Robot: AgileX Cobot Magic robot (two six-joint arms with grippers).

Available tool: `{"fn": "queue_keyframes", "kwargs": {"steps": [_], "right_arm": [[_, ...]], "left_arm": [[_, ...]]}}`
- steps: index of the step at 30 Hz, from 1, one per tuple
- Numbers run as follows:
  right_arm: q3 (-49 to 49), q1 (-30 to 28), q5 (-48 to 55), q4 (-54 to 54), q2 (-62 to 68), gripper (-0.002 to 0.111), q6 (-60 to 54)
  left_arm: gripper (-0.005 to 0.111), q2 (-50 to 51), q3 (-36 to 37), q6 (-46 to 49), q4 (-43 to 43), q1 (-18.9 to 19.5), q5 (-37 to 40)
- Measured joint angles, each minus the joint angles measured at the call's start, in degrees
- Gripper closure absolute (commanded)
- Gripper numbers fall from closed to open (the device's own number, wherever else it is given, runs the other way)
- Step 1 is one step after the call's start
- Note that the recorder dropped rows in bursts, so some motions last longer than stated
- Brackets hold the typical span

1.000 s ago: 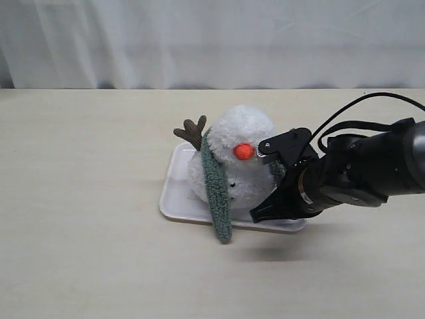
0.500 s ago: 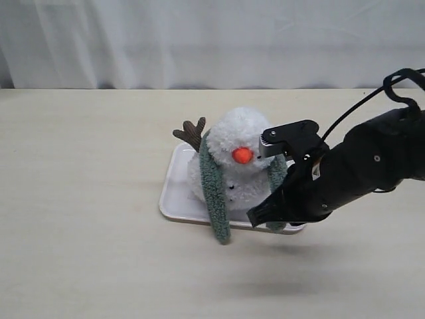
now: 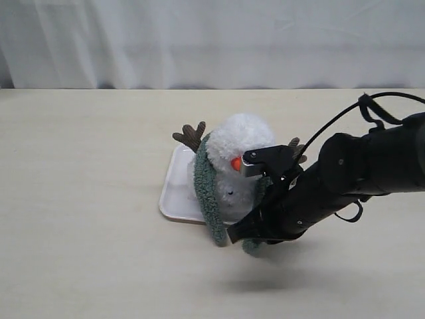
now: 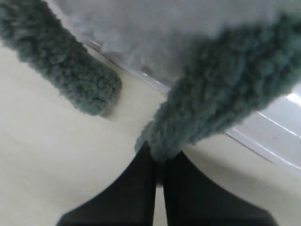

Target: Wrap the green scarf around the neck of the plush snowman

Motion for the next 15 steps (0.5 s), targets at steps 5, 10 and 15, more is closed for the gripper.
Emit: {"fn": "queue_keyframes", "kwargs": {"steps": [5,10,15], "right_arm": [[0.0,0.0,-2.49,0.24,1.42,0.104,-0.12],[0.0,0.0,-2.88,0.23,1.42,0.104,-0.45],[0.0,0.0,-1.23,0.27,1.42,0.087,-2.79]], "left_arm": [[0.107,0.0,0.0,0.0,0.0,0.0,0.0],[0.107,0.0,0.0,0.0,0.0,0.0,0.0],[0.107,0.0,0.0,-0.1,0.0,0.0,0.0]]}}
